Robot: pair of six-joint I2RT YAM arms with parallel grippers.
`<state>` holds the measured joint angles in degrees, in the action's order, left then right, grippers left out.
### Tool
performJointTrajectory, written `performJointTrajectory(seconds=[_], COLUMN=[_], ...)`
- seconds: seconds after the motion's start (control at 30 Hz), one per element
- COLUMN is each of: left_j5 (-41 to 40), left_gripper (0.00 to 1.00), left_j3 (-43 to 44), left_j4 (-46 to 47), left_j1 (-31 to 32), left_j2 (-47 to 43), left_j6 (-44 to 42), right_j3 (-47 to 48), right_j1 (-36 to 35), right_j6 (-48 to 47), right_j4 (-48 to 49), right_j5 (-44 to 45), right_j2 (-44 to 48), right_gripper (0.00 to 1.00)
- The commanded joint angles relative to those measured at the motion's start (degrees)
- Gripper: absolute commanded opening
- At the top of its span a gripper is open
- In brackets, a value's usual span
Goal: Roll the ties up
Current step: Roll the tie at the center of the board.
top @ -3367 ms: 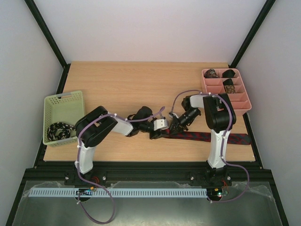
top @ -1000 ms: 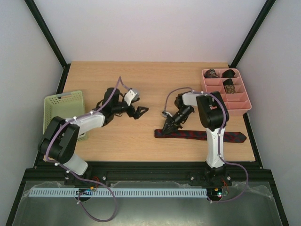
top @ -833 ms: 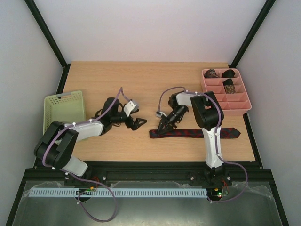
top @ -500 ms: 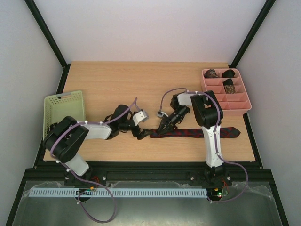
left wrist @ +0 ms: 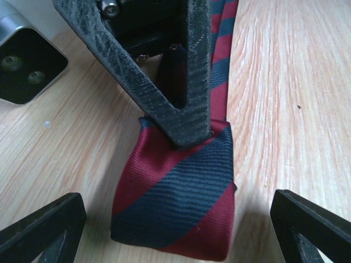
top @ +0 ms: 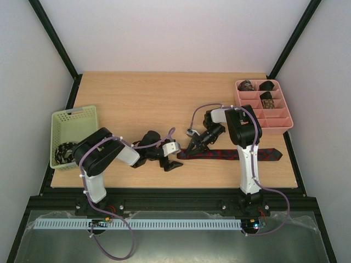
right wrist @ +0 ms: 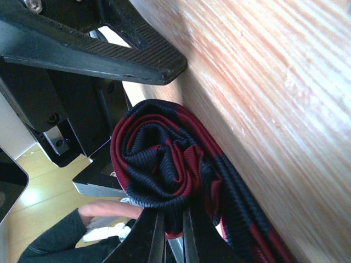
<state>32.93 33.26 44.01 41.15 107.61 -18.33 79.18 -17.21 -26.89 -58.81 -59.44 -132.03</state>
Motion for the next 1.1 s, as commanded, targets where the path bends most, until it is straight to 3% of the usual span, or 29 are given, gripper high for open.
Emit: performJointTrajectory(seconds=[0.0, 0.2, 0.43, 0.63, 0.7, 0.77, 0.83, 1.07], left_j5=[0.14, 5.91, 2.09, -1.72, -2.68, -3.01, -3.11, -3.58], left_gripper=[0.96, 0.84, 0.65, 0.36, 0.29, 0.26, 0.26, 0.25], left_j3=[0.55, 4.49, 6.96, 5.28, 4.35, 3.98, 3.59, 4.70], left_j4=[7.55, 5.34, 3.56, -1.22, -3.51, -6.31, -7.30, -8.03], left_j1=[0.18, 0.62, 2.73, 3.06, 3.15, 3.15, 3.22, 4.21], left_j2=[2.61, 6.58, 9.00, 8.10, 7.32, 7.09, 7.08, 7.28], left_j6=[-1.41, -3.56, -2.13, -3.44, -4.68, -5.92, -6.54, -5.87], right_j3=[-1.93, -0.91, -0.98, -0.83, -1.27, -1.32, -1.93, -3.49], right_j1=[0.82, 0.80, 0.79, 0.96, 1.19, 1.47, 1.55, 1.08], right_j6=[0.77, 0.31, 0.59, 1.01, 2.17, 3.76, 4.58, 5.11], right_j4=[5.70, 5.52, 5.59, 4.98, 5.21, 5.02, 4.45, 3.76], right_j5=[13.41, 14.46, 13.46, 12.37, 12.49, 12.36, 11.51, 8.72], right_j2=[-4.59, -5.26, -4.28, -2.29, -0.59, 1.07, 2.79, 5.72], right_gripper=[0.01, 0.01, 0.01, 0.02, 0.14, 0.24, 0.27, 0.10])
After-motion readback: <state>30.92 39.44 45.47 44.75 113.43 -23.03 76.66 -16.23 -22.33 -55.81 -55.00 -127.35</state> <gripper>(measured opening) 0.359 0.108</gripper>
